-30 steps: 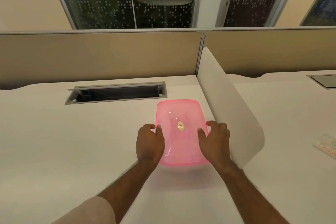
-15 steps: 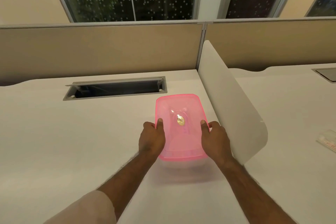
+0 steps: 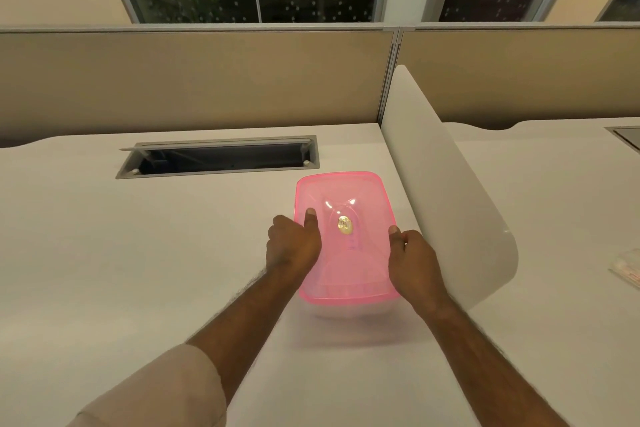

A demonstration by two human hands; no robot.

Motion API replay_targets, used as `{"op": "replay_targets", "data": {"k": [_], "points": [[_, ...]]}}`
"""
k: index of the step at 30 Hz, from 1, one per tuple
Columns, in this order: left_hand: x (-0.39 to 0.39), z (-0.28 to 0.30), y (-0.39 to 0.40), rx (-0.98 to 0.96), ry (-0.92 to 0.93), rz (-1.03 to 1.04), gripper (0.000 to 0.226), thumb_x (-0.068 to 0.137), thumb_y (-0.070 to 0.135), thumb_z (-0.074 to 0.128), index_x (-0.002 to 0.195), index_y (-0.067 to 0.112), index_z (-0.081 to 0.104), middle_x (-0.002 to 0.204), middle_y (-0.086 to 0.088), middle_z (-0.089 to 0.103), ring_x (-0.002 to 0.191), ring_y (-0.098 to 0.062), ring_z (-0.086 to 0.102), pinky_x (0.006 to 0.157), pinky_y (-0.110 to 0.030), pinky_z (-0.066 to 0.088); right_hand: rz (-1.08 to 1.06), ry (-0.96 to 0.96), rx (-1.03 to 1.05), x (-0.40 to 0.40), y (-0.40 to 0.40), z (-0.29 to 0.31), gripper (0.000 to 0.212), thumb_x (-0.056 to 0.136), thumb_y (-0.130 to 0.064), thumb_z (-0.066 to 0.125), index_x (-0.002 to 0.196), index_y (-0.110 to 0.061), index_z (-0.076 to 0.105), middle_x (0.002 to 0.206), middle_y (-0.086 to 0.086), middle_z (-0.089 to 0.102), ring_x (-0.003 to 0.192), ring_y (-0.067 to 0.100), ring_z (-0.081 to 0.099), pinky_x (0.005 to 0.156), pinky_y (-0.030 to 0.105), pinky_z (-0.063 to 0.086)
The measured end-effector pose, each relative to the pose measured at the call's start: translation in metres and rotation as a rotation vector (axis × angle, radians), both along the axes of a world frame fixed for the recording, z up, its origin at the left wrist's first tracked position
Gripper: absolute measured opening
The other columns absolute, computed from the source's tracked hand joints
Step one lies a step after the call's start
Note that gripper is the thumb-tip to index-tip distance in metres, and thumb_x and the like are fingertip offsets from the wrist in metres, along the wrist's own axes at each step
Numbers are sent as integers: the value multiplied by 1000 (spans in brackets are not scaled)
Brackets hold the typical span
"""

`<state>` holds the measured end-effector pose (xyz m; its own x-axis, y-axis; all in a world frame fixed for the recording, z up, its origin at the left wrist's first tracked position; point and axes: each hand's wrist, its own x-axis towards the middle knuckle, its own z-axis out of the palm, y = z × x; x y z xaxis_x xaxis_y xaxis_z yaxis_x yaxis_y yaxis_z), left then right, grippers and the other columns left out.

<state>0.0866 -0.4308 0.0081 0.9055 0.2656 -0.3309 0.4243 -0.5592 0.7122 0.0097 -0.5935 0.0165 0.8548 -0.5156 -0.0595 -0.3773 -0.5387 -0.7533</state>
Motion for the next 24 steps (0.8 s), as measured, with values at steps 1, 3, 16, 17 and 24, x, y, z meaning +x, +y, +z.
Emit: {"op": "replay_targets", "data": {"k": [1, 3, 16, 17, 24], "points": [[7, 1, -2, -1, -6, 6, 63, 94, 57, 40, 133, 9, 41, 133, -13, 56, 113, -36, 60, 92, -50, 54, 5, 3, -1, 0, 0, 0, 42, 101, -38, 35, 77, -7, 48, 68, 3, 54, 61, 21, 49, 56, 33, 34], [22, 3, -6, -7, -9, -1, 63, 95, 57, 39, 136, 8, 41, 137, -14, 53, 117, -36, 58, 95, -50, 53, 13, 12, -7, 1, -1, 0, 42, 101, -38, 35, 79, -6, 49, 68, 3, 54, 60, 19, 50, 54, 32, 35], [100, -4, -14, -170, -50, -60, 46, 95, 54, 47, 95, 11, 65, 98, -9, 66, 72, -17, 56, 71, -32, 45, 71, 50, -30, 4, -5, -6, 35, 101, -38, 33, 86, -9, 45, 77, 7, 55, 60, 16, 50, 48, 28, 31], [100, -6, -13, -184, -58, -56, 48, 94, 55, 49, 98, 10, 67, 97, -8, 67, 74, -18, 57, 72, -33, 47, 70, 55, -37, 4, -5, -6, 35, 101, -39, 33, 87, -9, 45, 77, 7, 55, 60, 16, 51, 48, 27, 31], [99, -10, -14, 1, -226, -111, 52, 96, 54, 44, 115, 12, 69, 113, -6, 71, 86, -20, 57, 78, -31, 47, 66, 149, -83, 40, -14, 4, 28, 92, -32, 41, 85, -5, 47, 83, 10, 56, 61, 20, 50, 52, 29, 34]]}}
